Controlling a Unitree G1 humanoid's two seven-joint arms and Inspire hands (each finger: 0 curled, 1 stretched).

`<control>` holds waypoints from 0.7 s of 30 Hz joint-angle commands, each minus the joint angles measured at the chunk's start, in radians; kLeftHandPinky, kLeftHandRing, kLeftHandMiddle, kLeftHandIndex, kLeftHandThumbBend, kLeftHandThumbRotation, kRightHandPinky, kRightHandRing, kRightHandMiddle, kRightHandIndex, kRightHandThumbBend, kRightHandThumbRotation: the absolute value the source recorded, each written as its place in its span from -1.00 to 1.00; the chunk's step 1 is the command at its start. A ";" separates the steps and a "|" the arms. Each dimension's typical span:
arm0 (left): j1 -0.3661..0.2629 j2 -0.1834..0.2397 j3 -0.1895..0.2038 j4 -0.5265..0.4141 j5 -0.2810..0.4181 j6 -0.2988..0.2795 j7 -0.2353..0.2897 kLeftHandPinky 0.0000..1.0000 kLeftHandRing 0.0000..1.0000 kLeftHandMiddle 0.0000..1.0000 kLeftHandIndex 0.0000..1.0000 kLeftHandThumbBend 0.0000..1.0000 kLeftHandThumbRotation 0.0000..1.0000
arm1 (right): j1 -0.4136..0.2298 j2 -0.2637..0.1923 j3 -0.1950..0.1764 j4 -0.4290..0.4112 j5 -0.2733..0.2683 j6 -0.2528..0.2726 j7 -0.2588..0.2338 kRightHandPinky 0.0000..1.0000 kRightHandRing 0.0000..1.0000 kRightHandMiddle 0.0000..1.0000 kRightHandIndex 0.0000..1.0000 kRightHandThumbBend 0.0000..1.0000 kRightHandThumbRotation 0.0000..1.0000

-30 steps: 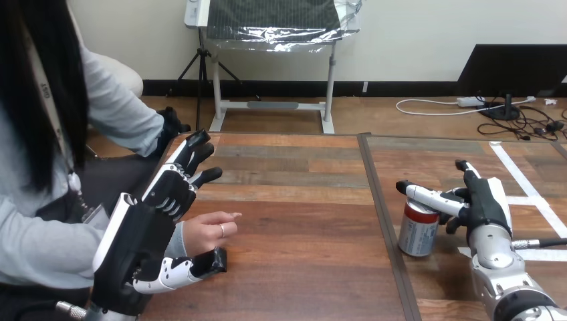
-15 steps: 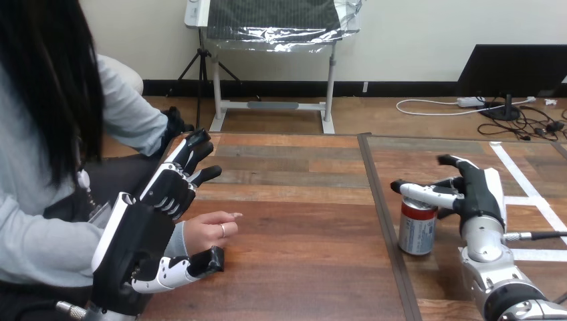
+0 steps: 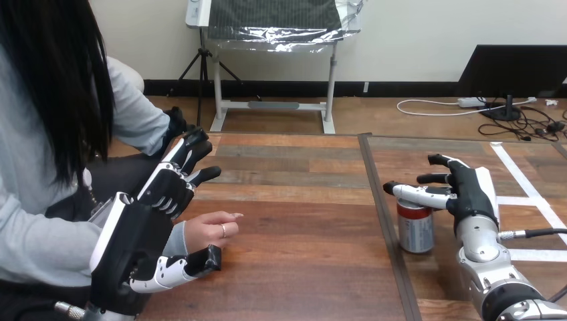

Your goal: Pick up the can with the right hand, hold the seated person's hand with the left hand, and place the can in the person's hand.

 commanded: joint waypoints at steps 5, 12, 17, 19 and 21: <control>-0.056 -0.006 0.001 -0.016 0.010 -0.047 0.007 0.67 0.88 0.93 0.83 1.00 0.03 | -0.024 0.005 0.021 -0.021 -0.016 -0.028 0.020 0.49 0.76 0.86 0.99 0.92 0.11; -0.060 -0.007 0.002 -0.005 0.029 -0.059 0.022 0.65 0.87 0.93 0.84 1.00 0.04 | -0.016 0.007 0.021 -0.027 -0.010 -0.054 0.027 0.53 0.77 0.87 1.00 0.99 0.28; -0.057 -0.007 -0.003 -0.012 0.024 -0.042 0.025 0.66 0.88 0.94 0.83 1.00 0.03 | -0.011 0.005 0.022 -0.028 -0.010 -0.070 0.035 0.61 0.82 0.93 1.00 0.99 0.28; -0.059 -0.005 -0.004 -0.010 0.022 -0.042 0.022 0.66 0.89 0.94 0.83 1.00 0.03 | -0.010 0.005 0.026 -0.028 -0.014 -0.072 0.028 0.62 0.82 0.93 1.00 1.00 0.28; -0.058 -0.004 -0.005 -0.010 0.022 -0.037 0.022 0.67 0.89 0.95 0.84 1.00 0.03 | -0.009 0.005 0.030 -0.029 -0.020 -0.075 0.019 0.62 0.82 0.93 1.00 1.00 0.29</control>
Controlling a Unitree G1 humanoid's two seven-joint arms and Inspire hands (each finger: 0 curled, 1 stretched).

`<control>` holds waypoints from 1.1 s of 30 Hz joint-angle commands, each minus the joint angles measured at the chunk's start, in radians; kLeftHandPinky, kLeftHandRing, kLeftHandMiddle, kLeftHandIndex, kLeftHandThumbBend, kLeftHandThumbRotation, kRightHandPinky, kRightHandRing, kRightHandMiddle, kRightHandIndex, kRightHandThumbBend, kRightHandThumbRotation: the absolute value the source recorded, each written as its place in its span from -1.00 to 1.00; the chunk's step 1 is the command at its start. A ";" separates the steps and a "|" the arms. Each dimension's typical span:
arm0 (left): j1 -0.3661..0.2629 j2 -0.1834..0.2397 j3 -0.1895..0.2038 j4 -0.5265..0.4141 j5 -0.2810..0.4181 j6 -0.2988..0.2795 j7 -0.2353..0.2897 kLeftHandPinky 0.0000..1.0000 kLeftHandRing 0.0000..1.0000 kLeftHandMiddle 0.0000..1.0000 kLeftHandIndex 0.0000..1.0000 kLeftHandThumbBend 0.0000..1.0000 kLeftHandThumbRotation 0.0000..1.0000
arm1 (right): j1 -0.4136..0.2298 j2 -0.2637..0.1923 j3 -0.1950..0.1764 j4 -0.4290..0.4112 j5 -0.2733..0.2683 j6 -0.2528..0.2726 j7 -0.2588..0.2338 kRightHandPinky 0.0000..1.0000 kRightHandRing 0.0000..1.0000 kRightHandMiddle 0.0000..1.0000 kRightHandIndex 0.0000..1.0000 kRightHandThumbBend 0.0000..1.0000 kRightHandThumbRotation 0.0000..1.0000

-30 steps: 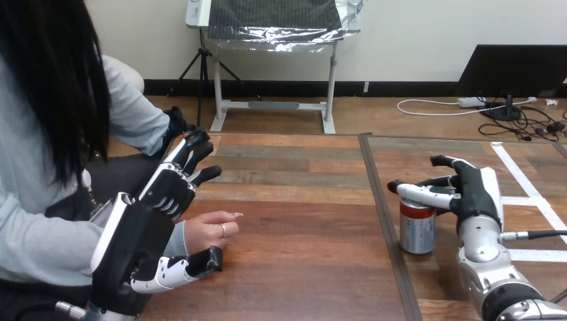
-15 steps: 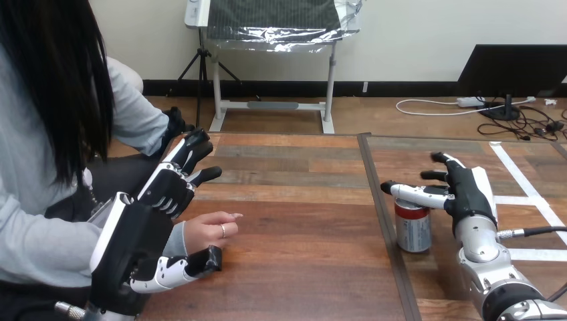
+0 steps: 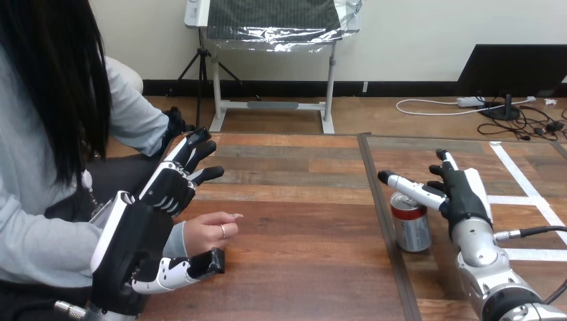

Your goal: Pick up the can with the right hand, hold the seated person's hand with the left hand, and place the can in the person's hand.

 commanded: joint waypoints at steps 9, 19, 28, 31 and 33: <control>-0.056 0.002 -0.004 -0.012 -0.008 0.009 0.002 0.69 0.90 0.95 0.84 1.00 0.02 | -0.022 0.004 -0.001 -0.030 0.002 -0.049 -0.009 0.23 0.57 0.69 1.00 1.00 0.27; -0.056 0.005 -0.002 -0.013 -0.014 0.012 -0.005 0.70 0.90 0.96 0.84 1.00 0.01 | -0.014 0.004 -0.015 -0.027 0.014 -0.062 -0.005 0.29 0.62 0.76 1.00 1.00 0.21; -0.054 0.009 -0.001 -0.018 -0.027 0.020 -0.015 0.70 0.91 0.96 0.84 1.00 0.01 | 0.000 0.000 -0.024 -0.024 0.028 -0.078 0.011 0.63 0.83 0.93 1.00 1.00 0.21; -0.054 0.011 -0.002 -0.021 -0.045 0.028 -0.032 0.73 0.92 0.96 0.84 1.00 -0.02 | 0.005 -0.002 -0.022 -0.023 0.029 -0.080 0.009 0.69 0.85 0.96 1.00 1.00 0.21; -0.052 0.013 -0.001 -0.023 -0.051 0.033 -0.039 0.73 0.92 0.97 0.84 1.00 -0.02 | 0.009 -0.005 -0.021 -0.024 0.029 -0.081 0.009 0.70 0.85 0.96 1.00 1.00 0.21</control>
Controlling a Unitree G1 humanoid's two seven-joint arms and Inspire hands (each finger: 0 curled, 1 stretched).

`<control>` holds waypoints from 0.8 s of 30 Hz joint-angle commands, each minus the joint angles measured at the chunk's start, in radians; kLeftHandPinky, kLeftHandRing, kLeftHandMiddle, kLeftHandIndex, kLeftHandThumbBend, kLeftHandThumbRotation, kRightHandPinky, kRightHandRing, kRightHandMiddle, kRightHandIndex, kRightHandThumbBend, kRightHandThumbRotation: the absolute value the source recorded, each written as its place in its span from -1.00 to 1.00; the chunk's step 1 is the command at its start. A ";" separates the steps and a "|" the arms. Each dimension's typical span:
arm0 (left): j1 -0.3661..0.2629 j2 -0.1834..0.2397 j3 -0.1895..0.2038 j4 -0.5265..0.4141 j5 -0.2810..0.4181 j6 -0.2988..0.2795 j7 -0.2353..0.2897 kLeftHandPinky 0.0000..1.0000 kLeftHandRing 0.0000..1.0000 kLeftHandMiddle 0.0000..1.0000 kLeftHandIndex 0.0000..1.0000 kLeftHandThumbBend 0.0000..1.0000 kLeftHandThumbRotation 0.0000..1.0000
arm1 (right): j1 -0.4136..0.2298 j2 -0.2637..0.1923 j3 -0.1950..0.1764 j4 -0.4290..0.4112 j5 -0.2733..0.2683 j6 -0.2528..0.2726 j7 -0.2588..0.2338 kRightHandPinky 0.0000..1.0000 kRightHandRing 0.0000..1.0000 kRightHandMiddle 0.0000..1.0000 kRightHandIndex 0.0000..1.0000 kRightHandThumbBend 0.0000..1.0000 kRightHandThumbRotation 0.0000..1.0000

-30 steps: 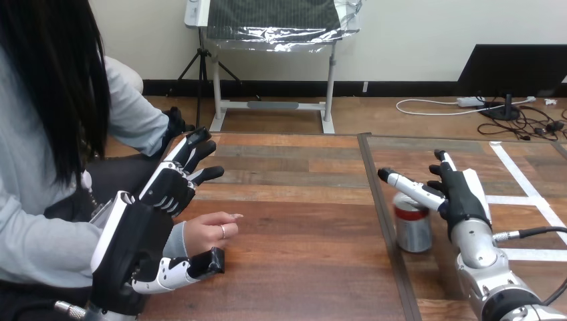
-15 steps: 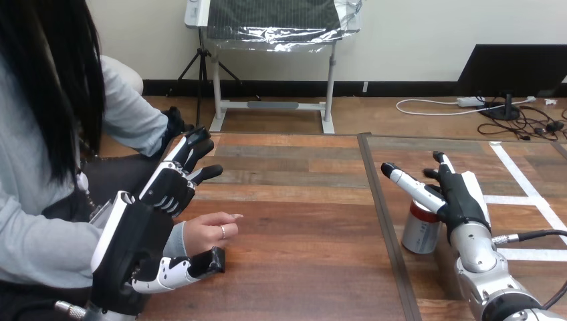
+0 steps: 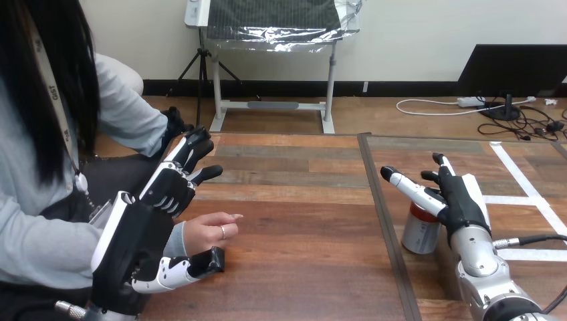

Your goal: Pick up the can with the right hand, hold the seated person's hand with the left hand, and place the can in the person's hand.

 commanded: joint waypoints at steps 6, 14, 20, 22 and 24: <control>-0.056 0.014 0.011 -0.011 -0.028 -0.010 -0.025 0.74 0.92 0.96 0.84 1.00 0.00 | -0.010 -0.010 -0.023 -0.025 0.027 -0.043 0.010 0.57 0.80 0.92 1.00 1.00 0.19; -0.053 0.019 0.016 -0.012 -0.038 0.003 -0.036 0.75 0.93 0.97 0.84 1.00 0.03 | 0.004 -0.017 -0.023 -0.030 0.023 -0.059 0.002 0.45 0.72 0.83 1.00 1.00 0.19; -0.054 0.021 0.015 -0.016 -0.064 0.024 -0.063 0.78 0.95 0.97 0.85 1.00 0.03 | 0.011 -0.022 -0.024 -0.029 0.018 -0.061 -0.002 0.15 0.44 0.54 1.00 1.00 0.21; -0.055 0.021 0.015 -0.017 -0.072 0.030 -0.073 0.80 0.95 0.98 0.85 1.00 0.02 | 0.014 -0.024 -0.021 -0.028 0.014 -0.065 -0.007 0.25 0.54 0.63 1.00 1.00 0.22; -0.055 0.021 0.017 -0.017 -0.076 0.036 -0.077 0.82 0.96 0.98 0.85 1.00 0.01 | 0.017 -0.025 -0.021 -0.029 0.013 -0.067 -0.008 0.37 0.64 0.74 1.00 1.00 0.24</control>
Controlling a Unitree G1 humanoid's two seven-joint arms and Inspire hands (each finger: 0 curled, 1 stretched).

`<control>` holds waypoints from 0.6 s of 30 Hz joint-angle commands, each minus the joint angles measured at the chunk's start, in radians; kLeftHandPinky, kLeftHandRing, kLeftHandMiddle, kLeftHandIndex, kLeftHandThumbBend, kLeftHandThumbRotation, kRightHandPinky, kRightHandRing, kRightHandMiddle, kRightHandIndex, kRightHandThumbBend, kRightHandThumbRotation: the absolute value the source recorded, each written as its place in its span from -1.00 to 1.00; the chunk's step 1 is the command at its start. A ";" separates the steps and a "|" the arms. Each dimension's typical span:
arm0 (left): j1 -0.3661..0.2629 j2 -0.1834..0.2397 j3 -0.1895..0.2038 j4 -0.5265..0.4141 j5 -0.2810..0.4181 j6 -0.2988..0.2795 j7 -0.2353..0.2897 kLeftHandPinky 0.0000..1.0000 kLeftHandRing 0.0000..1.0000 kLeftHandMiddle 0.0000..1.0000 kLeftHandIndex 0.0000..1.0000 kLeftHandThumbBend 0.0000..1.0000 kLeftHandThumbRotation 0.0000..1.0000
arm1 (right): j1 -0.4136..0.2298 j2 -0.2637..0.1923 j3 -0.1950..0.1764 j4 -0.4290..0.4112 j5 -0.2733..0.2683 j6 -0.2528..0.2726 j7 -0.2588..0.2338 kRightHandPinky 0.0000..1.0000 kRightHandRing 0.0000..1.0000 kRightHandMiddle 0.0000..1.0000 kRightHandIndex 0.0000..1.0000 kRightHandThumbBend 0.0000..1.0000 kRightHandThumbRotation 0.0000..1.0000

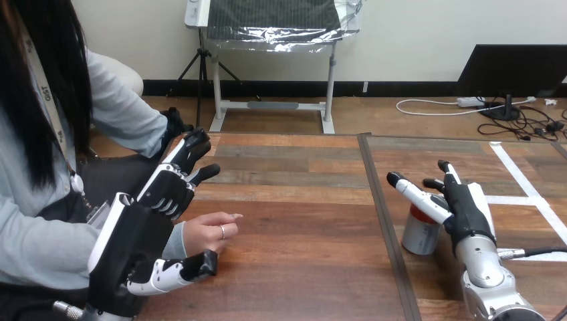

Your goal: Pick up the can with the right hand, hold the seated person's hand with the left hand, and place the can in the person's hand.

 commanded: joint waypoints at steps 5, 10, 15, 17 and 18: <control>-0.060 0.010 0.018 -0.012 -0.026 0.009 -0.018 0.83 0.96 0.97 0.85 1.00 0.00 | -0.014 -0.019 0.000 -0.030 -0.004 -0.036 -0.021 0.51 0.75 0.85 1.00 1.00 0.27; -0.061 0.007 0.020 -0.013 -0.024 0.010 -0.020 0.82 0.94 0.96 0.85 1.00 0.00 | -0.007 -0.021 0.004 -0.031 -0.010 -0.049 -0.029 0.61 0.80 0.93 1.00 1.00 0.31; -0.065 0.006 0.020 -0.011 -0.023 0.008 -0.026 0.81 0.94 0.96 0.86 1.00 -0.01 | 0.000 -0.020 0.002 -0.032 -0.010 -0.060 -0.037 0.49 0.70 0.93 1.00 1.00 0.32; -0.068 0.005 0.022 -0.008 -0.020 0.003 -0.026 0.81 0.94 0.97 0.86 1.00 0.00 | 0.002 -0.020 0.004 -0.032 -0.012 -0.060 -0.042 0.48 0.71 0.93 1.00 1.00 0.32; -0.068 0.004 0.023 -0.007 -0.020 0.002 -0.026 0.81 0.94 0.97 0.86 1.00 0.00 | 0.002 -0.020 0.006 -0.031 -0.014 -0.059 -0.046 0.48 0.71 0.92 1.00 1.00 0.33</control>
